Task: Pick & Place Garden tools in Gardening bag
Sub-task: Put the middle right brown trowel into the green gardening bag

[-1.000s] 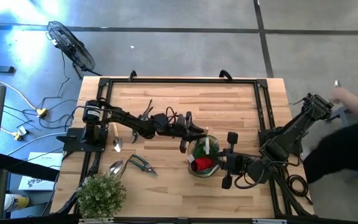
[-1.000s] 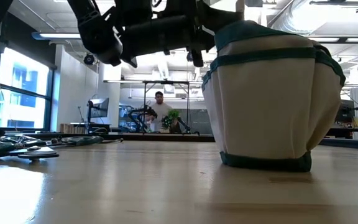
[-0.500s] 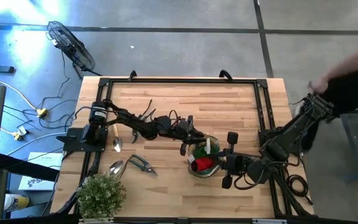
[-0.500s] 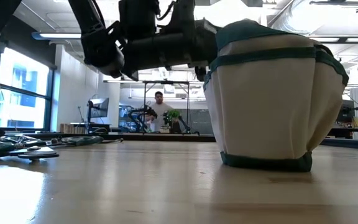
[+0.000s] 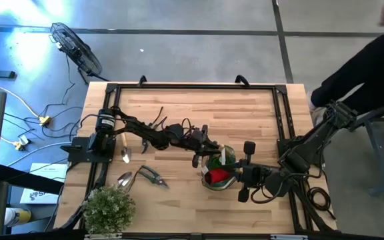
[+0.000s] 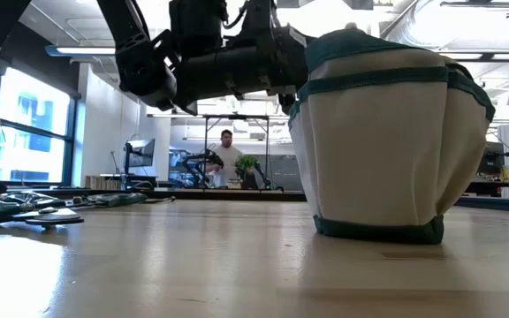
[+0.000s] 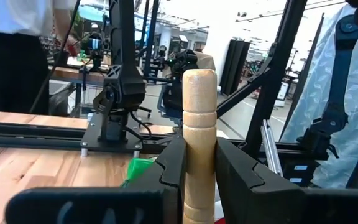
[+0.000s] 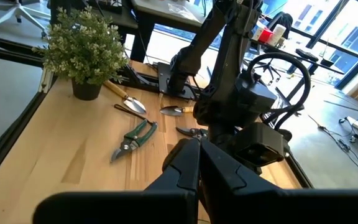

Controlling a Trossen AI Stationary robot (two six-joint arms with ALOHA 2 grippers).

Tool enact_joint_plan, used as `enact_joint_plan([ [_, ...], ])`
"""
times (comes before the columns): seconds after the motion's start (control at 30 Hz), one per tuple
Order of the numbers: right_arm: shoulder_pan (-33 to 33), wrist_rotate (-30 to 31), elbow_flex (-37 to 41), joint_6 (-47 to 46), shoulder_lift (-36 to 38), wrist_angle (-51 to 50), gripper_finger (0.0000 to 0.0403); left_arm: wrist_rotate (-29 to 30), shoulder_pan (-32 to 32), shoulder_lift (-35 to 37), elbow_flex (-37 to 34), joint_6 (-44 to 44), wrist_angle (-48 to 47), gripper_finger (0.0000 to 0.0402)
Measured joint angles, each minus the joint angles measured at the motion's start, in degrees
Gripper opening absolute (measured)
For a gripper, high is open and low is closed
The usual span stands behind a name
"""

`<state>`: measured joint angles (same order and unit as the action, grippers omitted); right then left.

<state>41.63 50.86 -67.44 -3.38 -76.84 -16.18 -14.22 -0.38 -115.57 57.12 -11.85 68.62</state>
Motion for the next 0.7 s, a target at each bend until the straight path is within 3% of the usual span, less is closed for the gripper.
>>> enact_joint_plan([
  [0.7,0.0,-0.45,0.0,-1.36,0.0,-0.32,0.0003,-2.38,0.0,-1.11,-0.07,1.02,0.69,0.0049],
])
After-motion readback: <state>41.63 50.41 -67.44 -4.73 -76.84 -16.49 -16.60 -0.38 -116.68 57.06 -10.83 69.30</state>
